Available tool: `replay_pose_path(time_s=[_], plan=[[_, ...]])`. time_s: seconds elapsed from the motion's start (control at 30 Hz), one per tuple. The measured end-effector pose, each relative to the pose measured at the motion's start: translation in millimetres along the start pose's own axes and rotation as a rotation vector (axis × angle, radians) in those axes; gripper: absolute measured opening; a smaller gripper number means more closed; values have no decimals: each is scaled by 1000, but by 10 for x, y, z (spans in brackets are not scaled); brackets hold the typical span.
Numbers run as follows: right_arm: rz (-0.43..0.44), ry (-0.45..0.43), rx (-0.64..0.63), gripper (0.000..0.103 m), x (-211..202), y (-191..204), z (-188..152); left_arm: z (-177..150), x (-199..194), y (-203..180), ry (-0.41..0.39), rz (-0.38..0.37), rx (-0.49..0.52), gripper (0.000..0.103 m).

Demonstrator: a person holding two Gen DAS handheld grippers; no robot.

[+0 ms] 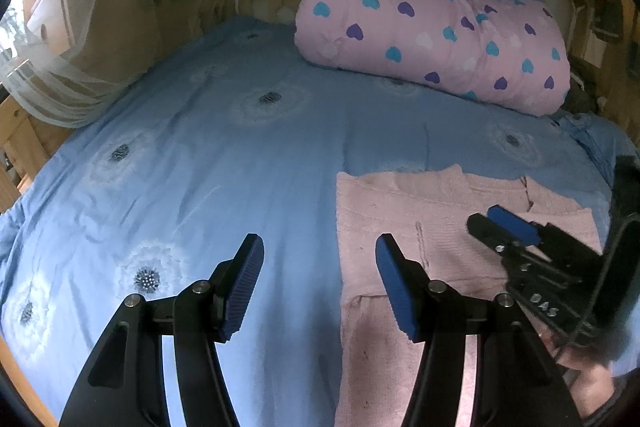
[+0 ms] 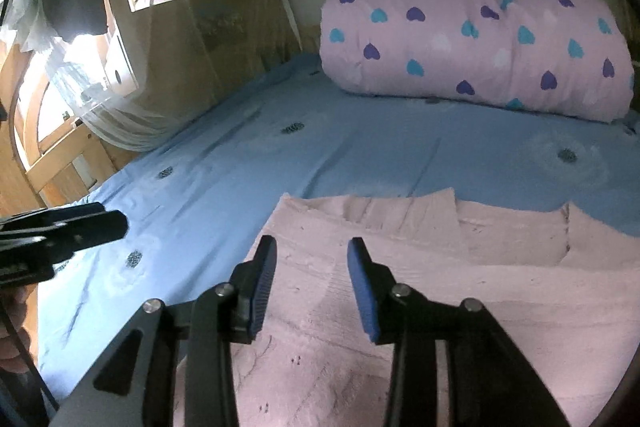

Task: Fold small clothes
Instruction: 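Open the right gripper to release the sleeve on the cardigan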

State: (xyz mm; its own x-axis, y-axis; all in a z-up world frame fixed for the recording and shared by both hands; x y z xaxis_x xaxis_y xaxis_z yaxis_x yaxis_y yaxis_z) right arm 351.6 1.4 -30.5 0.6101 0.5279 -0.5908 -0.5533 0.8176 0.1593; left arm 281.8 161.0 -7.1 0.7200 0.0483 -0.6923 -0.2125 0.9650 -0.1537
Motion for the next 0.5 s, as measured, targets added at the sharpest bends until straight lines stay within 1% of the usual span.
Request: replay_pose_path(time_s=[0.13, 0.23, 0.37, 0.47, 0.5], plan=[[-42, 6, -26, 39, -214, -148, 14, -47, 13, -59, 12, -12, 19, 53], [-69, 18, -23, 40, -483, -373, -7, -79, 9, -110, 19, -34, 29, 53], [-104, 48, -4, 43, -919, -762, -98, -158, 31, -191, 47, -120, 23, 53], [-136, 79, 16, 44, -1284, -1089, -221, -254, 22, -177, 69, -156, 11, 53], [-145, 93, 28, 47, -1428, -1209, -294, -287, -3, -152, 62, -162, 3, 53]])
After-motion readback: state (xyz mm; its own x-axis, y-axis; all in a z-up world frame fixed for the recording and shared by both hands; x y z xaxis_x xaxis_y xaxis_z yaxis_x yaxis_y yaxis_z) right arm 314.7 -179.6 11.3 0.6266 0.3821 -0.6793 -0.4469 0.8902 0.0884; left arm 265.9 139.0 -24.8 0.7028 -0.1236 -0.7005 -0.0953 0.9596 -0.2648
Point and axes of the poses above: each gripper's, at about its wrist camera, not at the fingertips, and x roughly the way its jaws point, y to its left, z to its top, the point moved 7 cm from there along x, roughly the way its jaws point, and after that the axes turned 12 degrees about -z, right-handed, at the moved point
